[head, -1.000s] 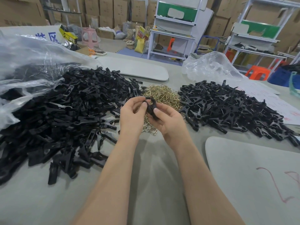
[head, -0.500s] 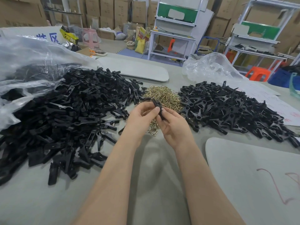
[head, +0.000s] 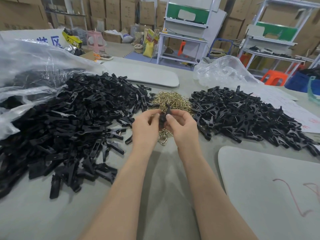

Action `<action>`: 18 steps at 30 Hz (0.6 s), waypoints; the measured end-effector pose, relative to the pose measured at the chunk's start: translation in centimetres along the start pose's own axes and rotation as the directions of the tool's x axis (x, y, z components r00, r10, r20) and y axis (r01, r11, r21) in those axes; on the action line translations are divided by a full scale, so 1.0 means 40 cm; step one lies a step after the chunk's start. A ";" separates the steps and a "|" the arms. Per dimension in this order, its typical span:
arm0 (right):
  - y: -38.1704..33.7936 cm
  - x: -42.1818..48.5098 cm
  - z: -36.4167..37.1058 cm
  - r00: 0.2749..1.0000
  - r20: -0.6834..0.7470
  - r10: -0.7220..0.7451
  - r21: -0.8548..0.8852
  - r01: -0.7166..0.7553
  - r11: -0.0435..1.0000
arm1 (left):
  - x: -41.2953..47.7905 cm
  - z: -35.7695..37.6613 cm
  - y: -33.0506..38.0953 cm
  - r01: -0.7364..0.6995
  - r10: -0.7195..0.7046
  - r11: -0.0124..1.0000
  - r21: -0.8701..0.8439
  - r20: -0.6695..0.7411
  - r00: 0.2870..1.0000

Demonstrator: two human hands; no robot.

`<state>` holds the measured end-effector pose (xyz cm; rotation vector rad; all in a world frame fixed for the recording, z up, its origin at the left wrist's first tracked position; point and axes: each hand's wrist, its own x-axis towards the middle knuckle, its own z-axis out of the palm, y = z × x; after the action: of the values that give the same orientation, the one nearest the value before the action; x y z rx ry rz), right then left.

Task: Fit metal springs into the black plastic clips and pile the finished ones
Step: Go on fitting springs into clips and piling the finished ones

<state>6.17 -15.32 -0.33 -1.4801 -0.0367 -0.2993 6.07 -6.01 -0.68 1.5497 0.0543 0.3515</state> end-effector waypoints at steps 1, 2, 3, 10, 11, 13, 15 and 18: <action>0.001 -0.001 -0.001 1.000 -0.012 -0.005 -0.013 0.005 1.000 | -0.001 0.002 0.000 -0.014 0.013 1.000 0.026 0.011 1.000; 0.002 -0.001 -0.002 1.000 -0.025 -0.011 -0.023 0.010 1.000 | -0.003 0.005 0.000 -0.025 0.024 0.999 0.046 0.023 0.999; 0.003 -0.001 -0.004 0.999 -0.036 -0.018 -0.028 0.017 0.999 | -0.005 0.007 0.000 -0.036 0.034 0.998 0.053 0.035 0.999; 0.006 0.001 -0.009 0.994 -0.072 -0.084 -0.101 0.077 0.992 | -0.016 0.018 0.008 -0.097 0.087 0.992 0.081 0.117 0.989; 0.005 0.001 -0.009 0.993 -0.080 -0.087 -0.120 0.077 0.990 | -0.015 0.017 0.007 -0.131 0.113 0.982 0.137 0.133 0.985; 0.004 0.003 -0.009 0.992 -0.098 -0.080 -0.134 0.066 0.989 | -0.015 0.017 0.006 -0.205 0.170 0.948 0.244 0.154 0.973; 0.004 0.005 -0.008 0.993 -0.107 -0.059 -0.128 0.045 0.991 | -0.015 0.016 0.008 -0.258 0.223 0.922 0.290 0.147 0.964; 0.007 0.003 -0.006 0.991 -0.083 -0.102 -0.171 0.087 0.981 | -0.017 0.017 0.008 -0.316 0.285 0.891 0.325 0.140 0.948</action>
<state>6.29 -15.57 -0.62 -1.6326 -0.0086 -0.4557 5.54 -6.86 -0.46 1.9256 -0.2083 0.5396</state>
